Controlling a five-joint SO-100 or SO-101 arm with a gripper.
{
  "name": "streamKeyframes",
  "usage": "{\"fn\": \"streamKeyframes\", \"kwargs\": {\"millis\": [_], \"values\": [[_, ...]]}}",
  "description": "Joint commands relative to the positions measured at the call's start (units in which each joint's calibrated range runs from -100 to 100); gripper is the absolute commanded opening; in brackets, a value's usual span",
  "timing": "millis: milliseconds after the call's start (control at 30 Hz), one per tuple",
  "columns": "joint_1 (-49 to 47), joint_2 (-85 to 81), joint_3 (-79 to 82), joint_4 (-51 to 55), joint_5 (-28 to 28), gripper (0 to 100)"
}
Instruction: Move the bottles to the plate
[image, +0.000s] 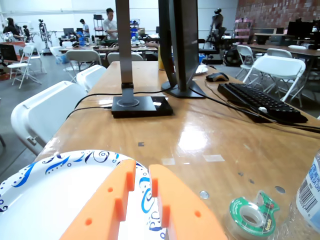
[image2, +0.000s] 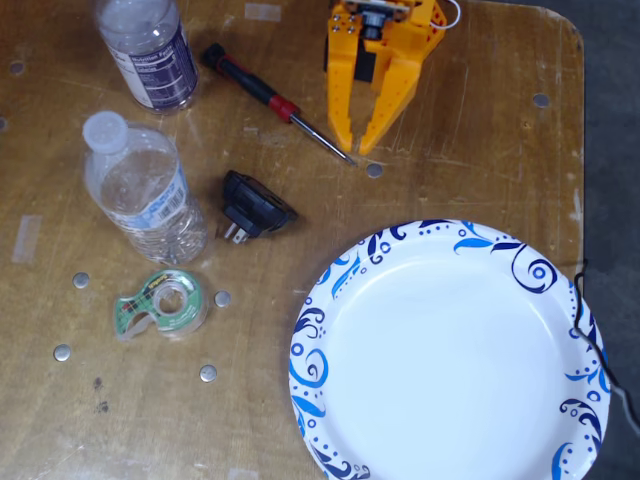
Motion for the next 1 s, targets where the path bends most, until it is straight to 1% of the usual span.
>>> {"fn": "streamKeyframes", "kwargs": {"millis": [0,267,567,667,733,800,867,967], "values": [[2.18,-0.67,-1.45,-3.74,0.16,4],[7.57,-0.67,-0.55,-12.96,0.16,4],[6.39,-0.67,-1.9,-13.4,0.16,4],[4.44,-0.67,-5.32,-11.83,0.22,4],[3.15,-0.67,-8.11,-8.61,0.22,4],[3.15,-0.67,-11.9,-2.95,0.22,4],[3.47,-0.67,-16.94,4.62,0.27,4],[3.69,-0.41,-26.4,18.98,0.27,4]]}}
